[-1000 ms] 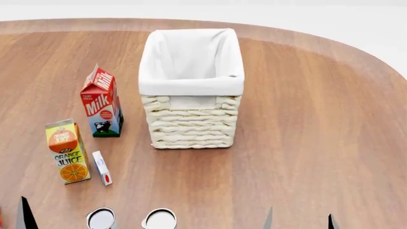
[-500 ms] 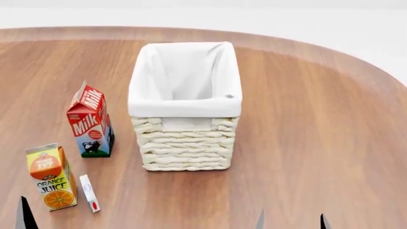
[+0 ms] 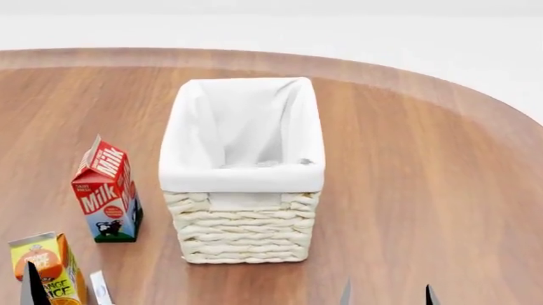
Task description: Pick up the alphabet soup, and put it in the basket.
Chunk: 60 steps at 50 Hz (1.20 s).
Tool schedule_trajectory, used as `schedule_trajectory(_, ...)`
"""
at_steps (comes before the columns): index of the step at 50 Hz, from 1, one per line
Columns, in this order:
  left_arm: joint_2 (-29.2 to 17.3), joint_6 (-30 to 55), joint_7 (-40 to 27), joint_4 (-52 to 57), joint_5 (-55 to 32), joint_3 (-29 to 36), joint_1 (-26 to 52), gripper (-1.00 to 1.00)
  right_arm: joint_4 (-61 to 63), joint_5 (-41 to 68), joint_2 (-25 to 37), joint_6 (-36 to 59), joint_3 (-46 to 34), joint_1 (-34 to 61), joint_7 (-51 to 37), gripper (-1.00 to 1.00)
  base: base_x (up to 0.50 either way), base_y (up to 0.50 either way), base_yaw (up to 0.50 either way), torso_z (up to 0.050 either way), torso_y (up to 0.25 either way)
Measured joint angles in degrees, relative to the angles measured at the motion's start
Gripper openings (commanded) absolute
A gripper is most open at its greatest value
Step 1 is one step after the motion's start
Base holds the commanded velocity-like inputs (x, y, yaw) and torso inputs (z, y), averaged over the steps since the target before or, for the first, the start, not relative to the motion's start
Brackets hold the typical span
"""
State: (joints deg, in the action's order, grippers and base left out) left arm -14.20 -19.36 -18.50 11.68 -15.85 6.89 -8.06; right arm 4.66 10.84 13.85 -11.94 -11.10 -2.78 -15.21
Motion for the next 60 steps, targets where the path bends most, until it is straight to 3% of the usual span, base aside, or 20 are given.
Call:
schedule_trajectory(29,-0.55,-0.2,-0.77,0.29,-0.13,0.5,-0.14,1.0,-0.18,0.56,0.48,-0.59,-0.59,0.05,-0.57,1.0,0.23,0.0,0.0,0.0,0.0)
schedule_trajectory(60,-1.13,-0.12,-1.53,0.39,-0.31,1.01,-0.11,1.0,-0.32,3.92,2.89,-0.28,-1.69,0.27,2.43,1.0,0.0,0.0,0.0,0.0,0.0)
